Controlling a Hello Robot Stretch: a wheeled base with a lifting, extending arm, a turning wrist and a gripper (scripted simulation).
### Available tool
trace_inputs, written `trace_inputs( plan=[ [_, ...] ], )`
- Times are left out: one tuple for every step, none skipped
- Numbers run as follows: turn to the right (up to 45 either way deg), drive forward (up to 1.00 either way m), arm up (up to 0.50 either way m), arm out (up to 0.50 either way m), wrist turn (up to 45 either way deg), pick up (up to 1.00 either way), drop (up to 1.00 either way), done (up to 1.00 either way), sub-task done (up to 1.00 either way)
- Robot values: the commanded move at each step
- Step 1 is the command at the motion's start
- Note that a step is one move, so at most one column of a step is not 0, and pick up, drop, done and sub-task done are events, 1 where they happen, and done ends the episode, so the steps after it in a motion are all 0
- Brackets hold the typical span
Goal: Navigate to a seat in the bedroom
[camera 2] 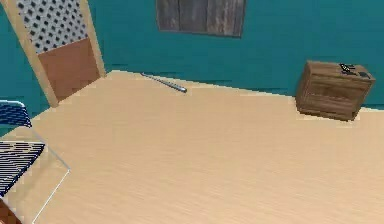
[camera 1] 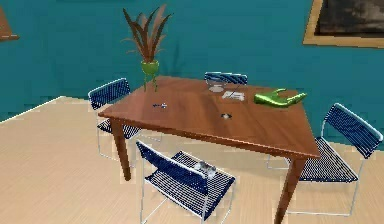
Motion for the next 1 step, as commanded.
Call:
trace_inputs(
  plan=[
    [0.0,0.0,0.0,0.0,0.0,0.0,0.0,1.0,0.0]
  ],
)
